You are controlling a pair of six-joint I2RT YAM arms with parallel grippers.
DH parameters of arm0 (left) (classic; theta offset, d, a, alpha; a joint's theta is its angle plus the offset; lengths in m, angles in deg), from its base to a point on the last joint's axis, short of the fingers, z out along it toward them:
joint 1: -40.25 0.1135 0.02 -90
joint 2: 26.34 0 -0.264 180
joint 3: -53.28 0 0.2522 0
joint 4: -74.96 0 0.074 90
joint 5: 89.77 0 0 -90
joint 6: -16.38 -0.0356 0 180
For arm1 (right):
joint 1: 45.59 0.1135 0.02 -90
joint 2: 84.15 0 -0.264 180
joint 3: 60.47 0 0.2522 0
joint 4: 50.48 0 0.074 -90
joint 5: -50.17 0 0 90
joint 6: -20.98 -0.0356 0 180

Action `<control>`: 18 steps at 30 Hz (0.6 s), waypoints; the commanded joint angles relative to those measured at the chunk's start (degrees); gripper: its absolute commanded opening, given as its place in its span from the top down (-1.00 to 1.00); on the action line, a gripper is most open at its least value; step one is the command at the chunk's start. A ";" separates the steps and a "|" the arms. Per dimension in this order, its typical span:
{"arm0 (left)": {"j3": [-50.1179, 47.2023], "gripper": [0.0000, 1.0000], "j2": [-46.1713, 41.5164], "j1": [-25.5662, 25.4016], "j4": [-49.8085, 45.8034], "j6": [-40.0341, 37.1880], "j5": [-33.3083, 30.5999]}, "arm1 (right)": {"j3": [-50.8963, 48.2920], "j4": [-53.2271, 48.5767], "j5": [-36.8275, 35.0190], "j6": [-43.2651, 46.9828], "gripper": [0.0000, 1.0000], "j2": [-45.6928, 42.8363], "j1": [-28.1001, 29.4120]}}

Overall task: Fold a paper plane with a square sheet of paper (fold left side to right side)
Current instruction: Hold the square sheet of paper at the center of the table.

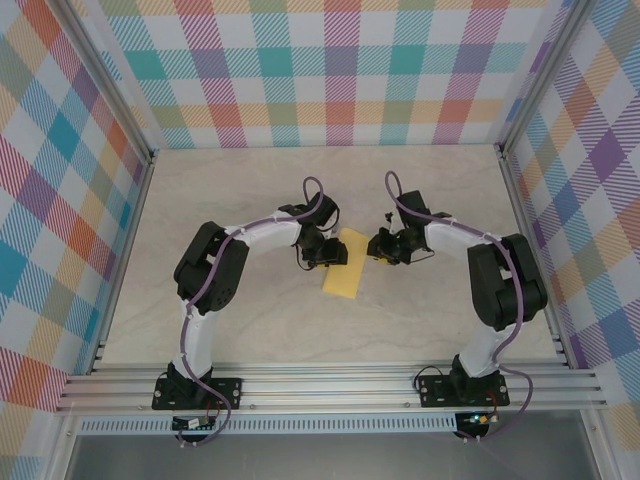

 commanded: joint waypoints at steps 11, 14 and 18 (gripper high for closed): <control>-0.45 0.03 3.52 -2.23 -2.57 -0.74 1.80 | 6.14 1.11 2.39 -1.61 0.66 7.47 3.08; -0.48 0.03 3.55 -2.27 -2.49 -0.72 1.82 | 6.72 -0.46 1.26 -1.16 0.66 8.76 3.23; -0.27 0.03 3.33 -2.27 -2.48 -0.76 1.71 | 6.81 -2.16 0.36 -0.73 0.66 10.58 3.17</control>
